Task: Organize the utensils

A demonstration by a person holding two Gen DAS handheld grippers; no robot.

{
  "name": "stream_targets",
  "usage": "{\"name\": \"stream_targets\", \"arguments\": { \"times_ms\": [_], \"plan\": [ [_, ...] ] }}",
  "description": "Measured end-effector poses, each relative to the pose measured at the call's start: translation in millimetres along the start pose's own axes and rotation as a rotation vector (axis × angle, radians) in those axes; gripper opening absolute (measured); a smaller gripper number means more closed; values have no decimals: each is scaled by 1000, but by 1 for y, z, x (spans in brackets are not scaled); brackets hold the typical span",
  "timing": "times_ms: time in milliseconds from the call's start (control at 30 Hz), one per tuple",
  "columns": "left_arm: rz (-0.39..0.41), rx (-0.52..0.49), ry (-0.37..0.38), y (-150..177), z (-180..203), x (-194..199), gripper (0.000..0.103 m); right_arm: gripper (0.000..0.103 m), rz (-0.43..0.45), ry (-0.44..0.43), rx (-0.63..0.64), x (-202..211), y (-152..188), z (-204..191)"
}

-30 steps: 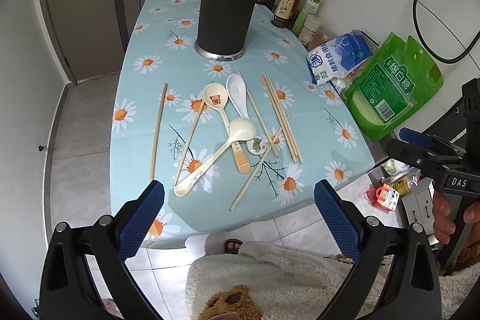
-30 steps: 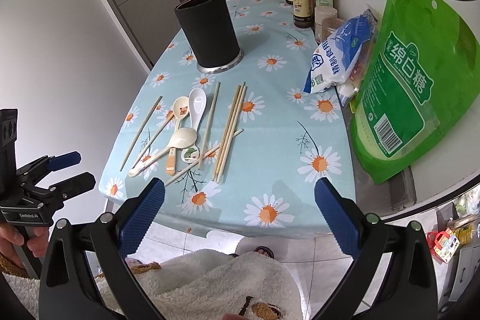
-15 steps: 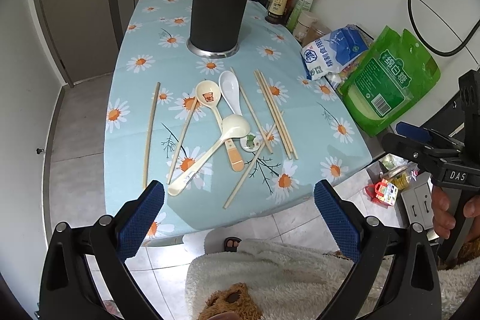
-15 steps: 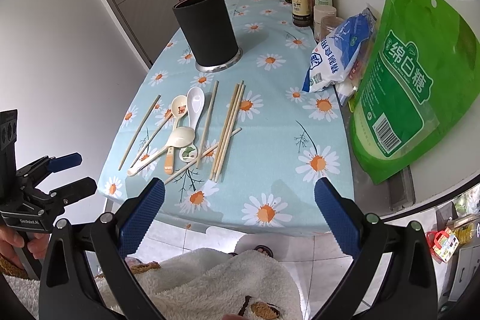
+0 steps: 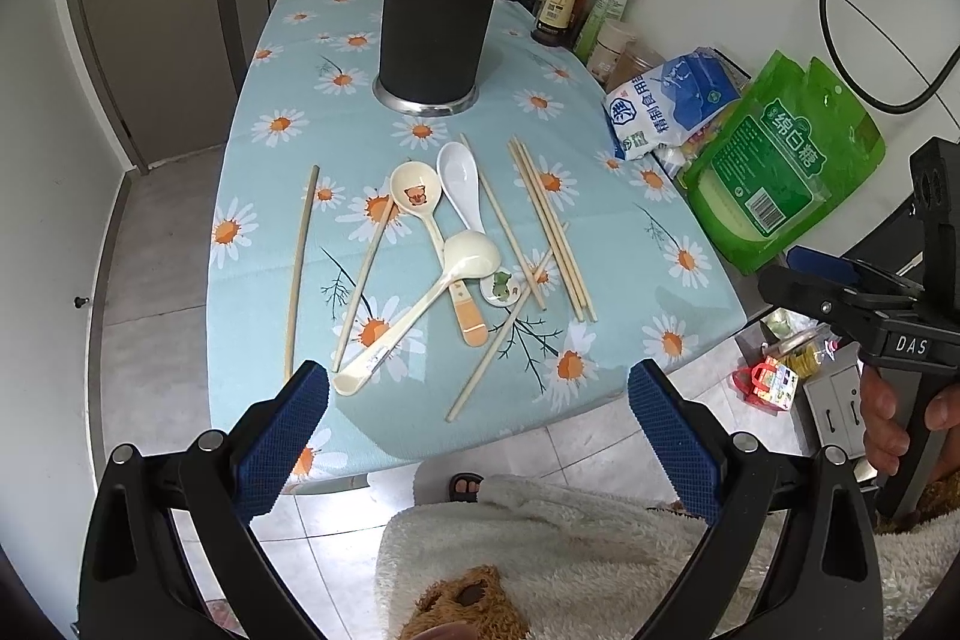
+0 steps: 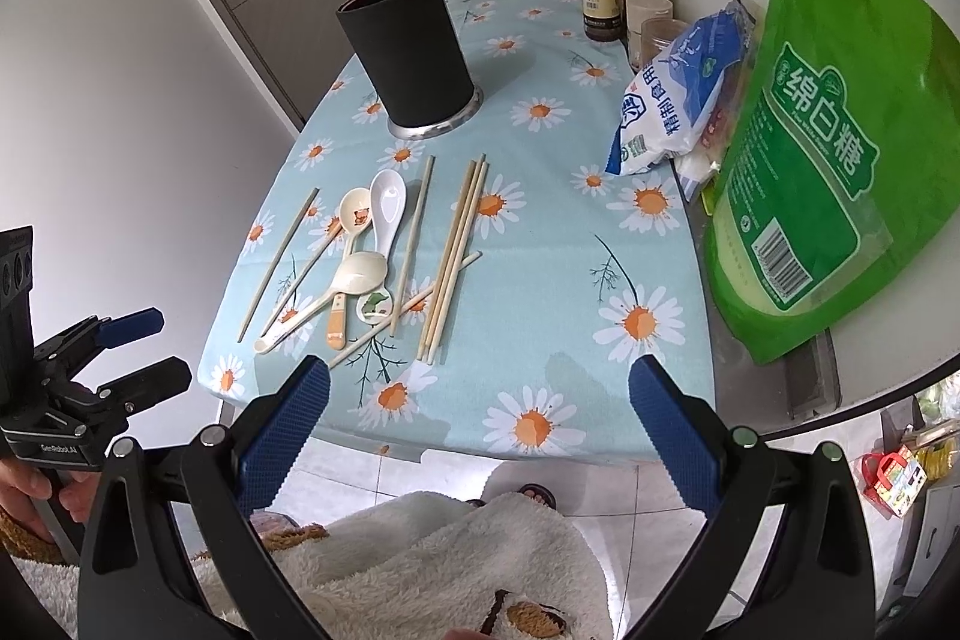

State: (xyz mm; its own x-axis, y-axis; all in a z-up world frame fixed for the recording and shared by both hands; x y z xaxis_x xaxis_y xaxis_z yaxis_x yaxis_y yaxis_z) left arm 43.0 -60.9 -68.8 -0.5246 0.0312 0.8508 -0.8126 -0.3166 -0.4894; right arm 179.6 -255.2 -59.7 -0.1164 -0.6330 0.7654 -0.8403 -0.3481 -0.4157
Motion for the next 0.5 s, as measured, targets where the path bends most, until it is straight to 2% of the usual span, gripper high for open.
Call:
{"name": "stream_targets", "arguments": {
  "times_ms": [500],
  "plan": [
    [-36,45,-7,-7,-10,-13,97,99,-38,-42,8,-14,-12,3]
  ]
}}
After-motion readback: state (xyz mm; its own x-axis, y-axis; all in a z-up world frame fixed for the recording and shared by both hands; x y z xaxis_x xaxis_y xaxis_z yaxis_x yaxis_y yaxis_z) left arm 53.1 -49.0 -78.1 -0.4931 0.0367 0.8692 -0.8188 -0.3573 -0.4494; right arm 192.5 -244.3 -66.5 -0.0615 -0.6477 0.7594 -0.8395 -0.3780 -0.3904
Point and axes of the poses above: each gripper's, at about its wrist camera, not at the fingertips, and x roughly against the way its jaws point, z to its right, y to its underside, the point moved 6 cm from there along -x, roughly the way its jaws point, and after that the axes turned 1 degree about -z, right-handed, at the moved point
